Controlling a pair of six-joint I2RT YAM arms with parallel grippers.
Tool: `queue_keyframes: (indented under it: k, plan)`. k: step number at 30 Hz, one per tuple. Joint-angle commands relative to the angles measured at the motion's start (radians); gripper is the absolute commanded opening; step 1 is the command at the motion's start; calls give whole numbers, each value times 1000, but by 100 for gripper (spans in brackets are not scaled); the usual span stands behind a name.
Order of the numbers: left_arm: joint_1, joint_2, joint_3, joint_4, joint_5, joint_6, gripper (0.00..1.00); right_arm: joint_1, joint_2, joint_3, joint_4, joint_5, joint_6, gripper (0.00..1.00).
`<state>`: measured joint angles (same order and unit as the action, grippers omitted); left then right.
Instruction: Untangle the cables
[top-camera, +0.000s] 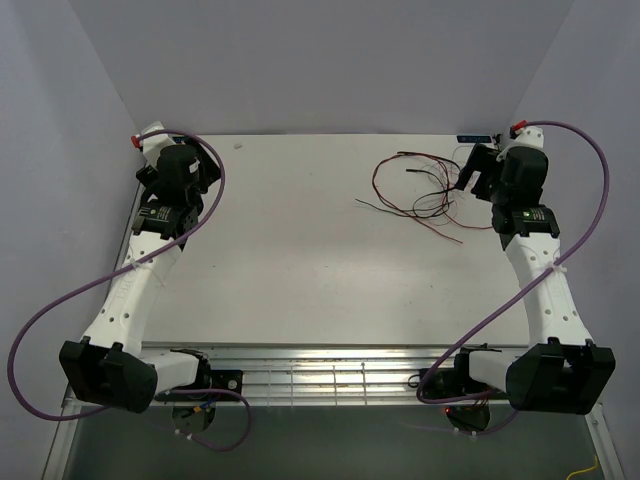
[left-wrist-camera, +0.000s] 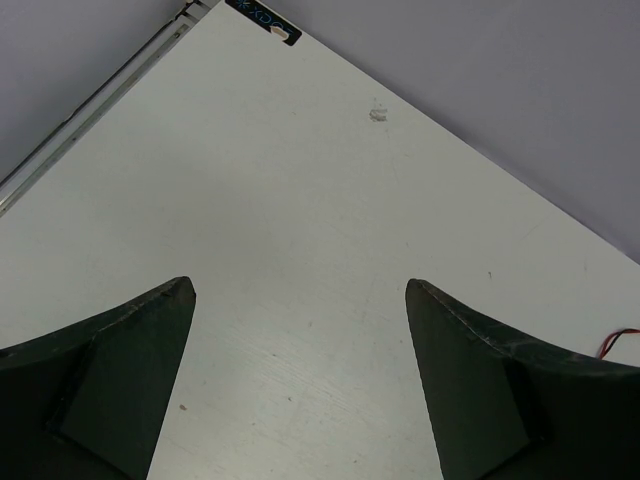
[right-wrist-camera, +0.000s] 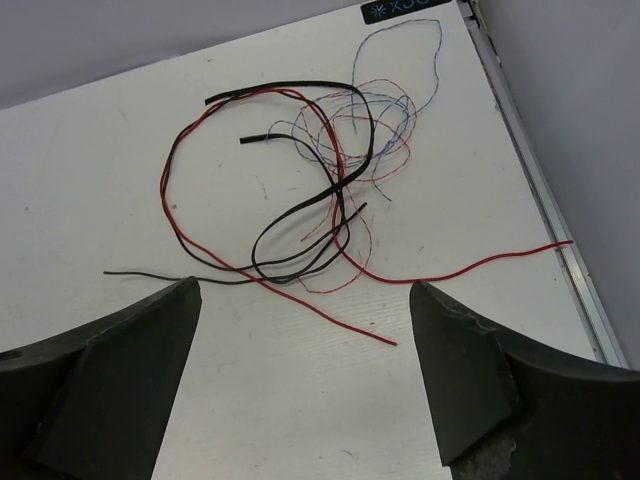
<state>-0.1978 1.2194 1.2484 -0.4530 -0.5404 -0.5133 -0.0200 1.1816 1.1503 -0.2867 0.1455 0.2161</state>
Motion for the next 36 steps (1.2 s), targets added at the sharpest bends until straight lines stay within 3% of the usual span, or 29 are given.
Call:
queue_keyframes:
  k: [1, 8, 14, 19, 23, 33, 36]
  plan:
    - [5, -20, 32, -4, 7, 12, 98, -5, 7, -11, 70, -60, -57, 90]
    - [6, 25, 46, -7, 43, 19, 98, -5, 296, 152, 6, 31, -81, 90]
    - [5, 55, 56, -10, 86, 21, 98, -5, 612, 343, 64, 46, -252, 90]
    - [6, 91, 71, -26, 100, 19, 98, -8, 896, 663, -31, 43, -325, 90]
    - [6, 98, 72, -41, 91, 19, 98, -15, 1090, 825, -78, -13, -322, 90]
    - [6, 94, 69, -46, 85, 12, 98, -21, 1198, 833, -109, -135, -276, 90]
    - [6, 91, 71, -44, 82, 12, 98, -21, 1198, 810, -117, -182, -274, 97]
